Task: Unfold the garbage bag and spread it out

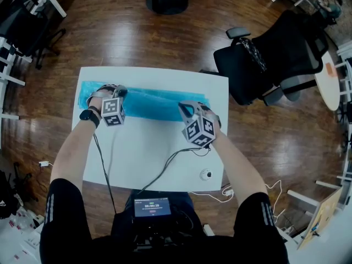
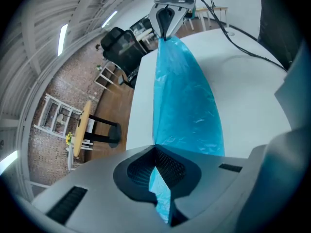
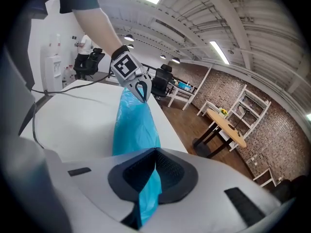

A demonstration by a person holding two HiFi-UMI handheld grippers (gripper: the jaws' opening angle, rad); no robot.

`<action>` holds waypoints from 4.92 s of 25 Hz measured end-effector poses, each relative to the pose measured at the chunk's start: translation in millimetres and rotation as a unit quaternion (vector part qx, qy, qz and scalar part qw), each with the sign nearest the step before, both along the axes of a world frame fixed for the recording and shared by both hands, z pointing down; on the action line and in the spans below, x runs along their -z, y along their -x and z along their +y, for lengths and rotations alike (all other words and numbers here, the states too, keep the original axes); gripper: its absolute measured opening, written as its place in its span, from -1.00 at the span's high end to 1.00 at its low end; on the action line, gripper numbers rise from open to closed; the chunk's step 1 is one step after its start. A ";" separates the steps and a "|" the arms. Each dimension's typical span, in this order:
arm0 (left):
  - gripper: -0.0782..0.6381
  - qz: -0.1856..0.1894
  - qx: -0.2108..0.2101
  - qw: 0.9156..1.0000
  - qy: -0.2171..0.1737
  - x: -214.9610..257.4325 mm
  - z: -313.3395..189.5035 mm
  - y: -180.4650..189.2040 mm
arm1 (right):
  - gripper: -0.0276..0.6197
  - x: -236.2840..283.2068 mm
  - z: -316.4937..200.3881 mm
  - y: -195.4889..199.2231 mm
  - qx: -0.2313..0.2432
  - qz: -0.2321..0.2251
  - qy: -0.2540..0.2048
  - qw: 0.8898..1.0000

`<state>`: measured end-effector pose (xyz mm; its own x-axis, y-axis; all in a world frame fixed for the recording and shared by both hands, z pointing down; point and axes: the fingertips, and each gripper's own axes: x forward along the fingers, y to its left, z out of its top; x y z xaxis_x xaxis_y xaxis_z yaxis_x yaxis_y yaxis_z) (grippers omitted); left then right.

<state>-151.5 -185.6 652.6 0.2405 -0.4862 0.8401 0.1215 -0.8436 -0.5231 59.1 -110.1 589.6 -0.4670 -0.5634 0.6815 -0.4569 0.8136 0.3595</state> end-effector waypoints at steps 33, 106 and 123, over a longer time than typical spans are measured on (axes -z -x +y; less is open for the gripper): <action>0.78 0.085 0.052 0.993 -0.057 47.2 70.2 -7.1 | 0.49 92.1 -10.1 -36.1 -0.101 -0.139 0.048 0.984; 0.38 0.248 0.359 0.899 0.043 41.9 190.7 69.7 | 0.47 -109.8 -26.0 -80.1 -0.273 -0.071 0.213 0.936; 0.37 0.265 0.498 0.820 0.102 18.3 102.2 118.3 | 0.46 -103.7 -24.7 -72.2 -0.265 -0.078 0.206 0.939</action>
